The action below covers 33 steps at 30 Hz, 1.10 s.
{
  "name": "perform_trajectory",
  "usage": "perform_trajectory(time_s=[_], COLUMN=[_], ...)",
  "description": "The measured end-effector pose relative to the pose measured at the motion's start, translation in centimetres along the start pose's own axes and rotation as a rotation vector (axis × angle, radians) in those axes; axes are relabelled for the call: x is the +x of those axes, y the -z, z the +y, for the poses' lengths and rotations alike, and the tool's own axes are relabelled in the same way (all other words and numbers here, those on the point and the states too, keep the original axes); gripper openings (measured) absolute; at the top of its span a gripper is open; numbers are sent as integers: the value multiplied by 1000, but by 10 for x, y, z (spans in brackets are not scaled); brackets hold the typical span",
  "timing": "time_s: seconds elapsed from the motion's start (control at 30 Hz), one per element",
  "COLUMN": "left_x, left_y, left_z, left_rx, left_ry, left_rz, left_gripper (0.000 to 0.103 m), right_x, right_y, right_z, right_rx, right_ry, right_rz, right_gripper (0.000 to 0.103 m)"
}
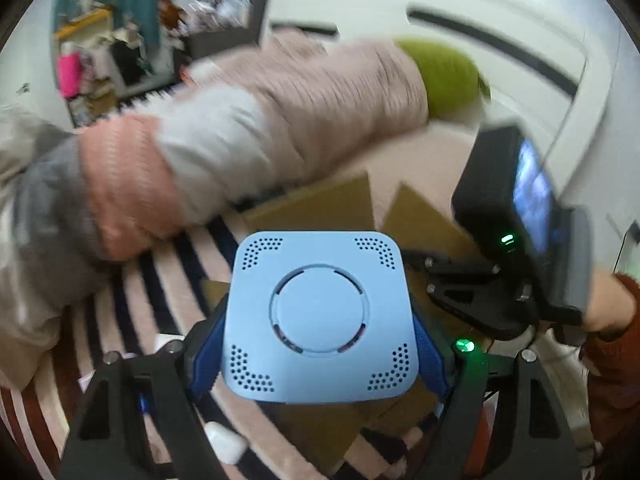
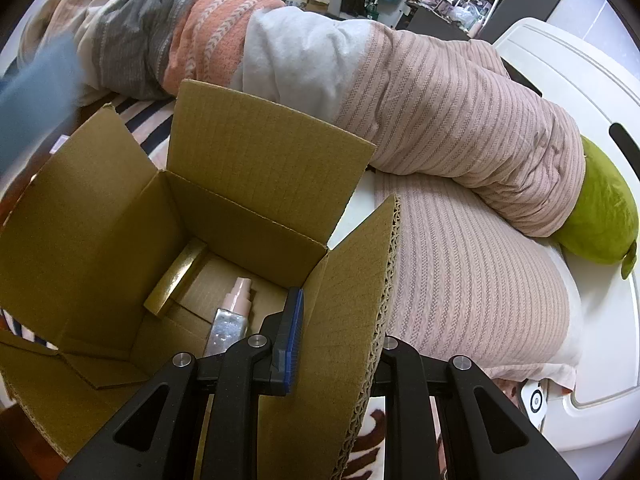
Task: Organize rigid objects
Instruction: 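Lower the blue speaker into the box and release it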
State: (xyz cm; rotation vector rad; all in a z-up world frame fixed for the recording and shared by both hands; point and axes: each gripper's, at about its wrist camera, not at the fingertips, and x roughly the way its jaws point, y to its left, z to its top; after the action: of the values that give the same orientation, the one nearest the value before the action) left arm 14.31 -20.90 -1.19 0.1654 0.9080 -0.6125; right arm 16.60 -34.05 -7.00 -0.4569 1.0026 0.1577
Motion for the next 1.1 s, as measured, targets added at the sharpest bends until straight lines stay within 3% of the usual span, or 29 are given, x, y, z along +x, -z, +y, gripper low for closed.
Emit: perform_trajectory(time_s=[0.13,0.43,0.77,1.1], left_x=[41,63,46,-18], left_y=[-8,0,0,18], left_z=[-10,-15,-12,6], left_rx=[10,11,-18,-24], left_ry=[19,19,55,23], left_rz=[112,158,102,-43], left_gripper=[77,77,77,77], right_x=[0,1,-5,-5], right_y=[1,3,9,9], right_z=[-2,-5,-11,-10], right_rx=[6,13,36,30], right_ry=[-8,-17,-26,-19], right_rz=[-1,-6,-8,-8], right_gripper=[14,14,14,14])
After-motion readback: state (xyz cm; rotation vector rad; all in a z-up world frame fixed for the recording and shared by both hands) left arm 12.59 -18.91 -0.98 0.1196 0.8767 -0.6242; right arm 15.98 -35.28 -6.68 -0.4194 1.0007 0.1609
